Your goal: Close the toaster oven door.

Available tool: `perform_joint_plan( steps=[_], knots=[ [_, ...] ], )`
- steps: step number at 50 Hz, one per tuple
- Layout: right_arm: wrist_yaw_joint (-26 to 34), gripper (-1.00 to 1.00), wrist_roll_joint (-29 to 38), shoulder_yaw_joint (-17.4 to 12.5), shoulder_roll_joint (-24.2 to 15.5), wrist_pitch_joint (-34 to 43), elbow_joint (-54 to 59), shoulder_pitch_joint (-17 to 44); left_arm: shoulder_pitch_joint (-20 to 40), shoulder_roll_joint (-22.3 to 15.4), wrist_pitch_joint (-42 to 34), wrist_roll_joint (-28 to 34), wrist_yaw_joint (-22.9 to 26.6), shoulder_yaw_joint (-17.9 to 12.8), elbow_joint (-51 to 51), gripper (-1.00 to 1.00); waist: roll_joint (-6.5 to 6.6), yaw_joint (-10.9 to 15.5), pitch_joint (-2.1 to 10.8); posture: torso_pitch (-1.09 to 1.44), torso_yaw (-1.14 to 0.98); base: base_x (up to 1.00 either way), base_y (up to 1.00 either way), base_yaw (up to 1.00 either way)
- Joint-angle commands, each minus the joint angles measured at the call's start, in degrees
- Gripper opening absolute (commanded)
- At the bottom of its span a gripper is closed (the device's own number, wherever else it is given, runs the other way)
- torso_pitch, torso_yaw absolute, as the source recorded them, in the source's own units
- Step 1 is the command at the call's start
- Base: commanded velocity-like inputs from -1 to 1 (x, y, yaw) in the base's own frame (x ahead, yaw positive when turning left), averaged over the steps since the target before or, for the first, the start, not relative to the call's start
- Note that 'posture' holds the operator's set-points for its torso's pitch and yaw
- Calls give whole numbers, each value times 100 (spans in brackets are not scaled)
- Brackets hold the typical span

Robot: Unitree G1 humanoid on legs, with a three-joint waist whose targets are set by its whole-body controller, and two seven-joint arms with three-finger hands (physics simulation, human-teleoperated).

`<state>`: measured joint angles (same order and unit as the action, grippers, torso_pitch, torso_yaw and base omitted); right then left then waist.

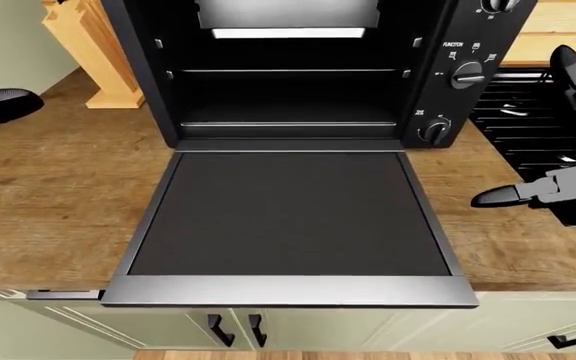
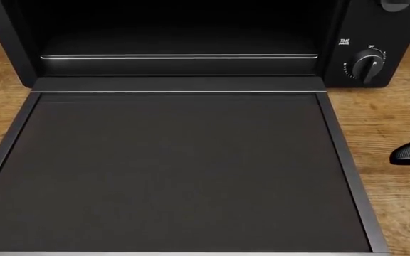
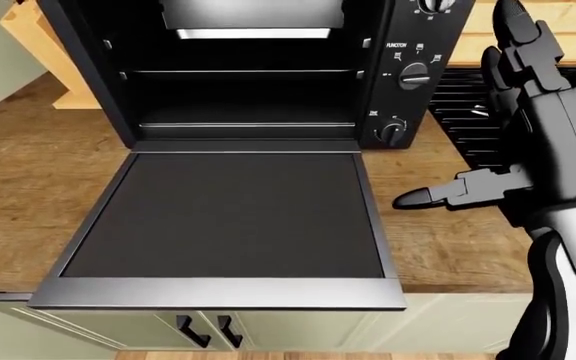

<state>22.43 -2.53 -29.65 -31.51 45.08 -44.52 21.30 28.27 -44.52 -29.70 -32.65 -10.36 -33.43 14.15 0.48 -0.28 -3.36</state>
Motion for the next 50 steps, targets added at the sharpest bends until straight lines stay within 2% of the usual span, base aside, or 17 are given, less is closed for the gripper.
perform_joint_plan(
  steps=[1,37,50],
  knots=[
    [-51,100,72,-35,-52,-124,-144,93,126,-124,158,16,4,-79,146,100,19,-1,117,0,0,0,0,0],
    [402,100,389,61,207,-213,-292,-83,119,-154,132,-26,-1,-110,157,100,43,-11,117,0,0,0,0,0],
    [488,100,622,133,369,-484,-233,-275,101,-134,148,-12,7,-109,159,100,48,-11,123,0,0,0,0,0]
  ],
)
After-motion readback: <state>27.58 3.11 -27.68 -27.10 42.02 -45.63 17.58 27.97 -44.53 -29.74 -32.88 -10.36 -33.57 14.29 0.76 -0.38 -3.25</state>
